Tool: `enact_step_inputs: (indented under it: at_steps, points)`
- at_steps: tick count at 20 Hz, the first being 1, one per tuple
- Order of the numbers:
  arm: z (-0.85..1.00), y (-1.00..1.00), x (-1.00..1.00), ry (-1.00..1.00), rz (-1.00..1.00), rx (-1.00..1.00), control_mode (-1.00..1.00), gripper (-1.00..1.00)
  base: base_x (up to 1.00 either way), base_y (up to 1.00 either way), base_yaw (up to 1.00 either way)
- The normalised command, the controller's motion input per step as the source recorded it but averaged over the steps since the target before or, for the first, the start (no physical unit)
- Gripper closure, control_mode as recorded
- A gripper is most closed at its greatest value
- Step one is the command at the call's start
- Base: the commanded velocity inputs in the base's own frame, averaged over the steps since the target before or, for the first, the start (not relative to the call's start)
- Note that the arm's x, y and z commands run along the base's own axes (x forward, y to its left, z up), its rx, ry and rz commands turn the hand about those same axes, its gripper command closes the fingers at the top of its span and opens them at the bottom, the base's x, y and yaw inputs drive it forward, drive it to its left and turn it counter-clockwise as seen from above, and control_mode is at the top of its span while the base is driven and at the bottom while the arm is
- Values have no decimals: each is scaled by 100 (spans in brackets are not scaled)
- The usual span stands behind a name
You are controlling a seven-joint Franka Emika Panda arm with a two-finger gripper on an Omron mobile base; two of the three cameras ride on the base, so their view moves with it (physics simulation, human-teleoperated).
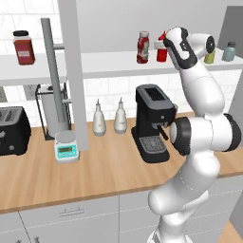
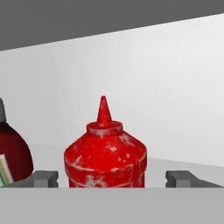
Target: Put the shaker and condiment bottle from the counter next to their counterparts in the cabinet.
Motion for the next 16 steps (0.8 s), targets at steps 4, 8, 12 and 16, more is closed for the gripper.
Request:
enact_step_inputs:
  at_steps: [4,8,12,16]
  points:
    - [-1,-1,-19,0,0,-3,-100,-100,0,0,0]
    - [0,-24,-27,0,0,-2,-100,-100,0,0,0]
    - [-5,-27,-44,0,0,0,-100,-100,0,0,0]
    - [-28,-8,-94,0,0,-2,-100,-100,0,0,0]
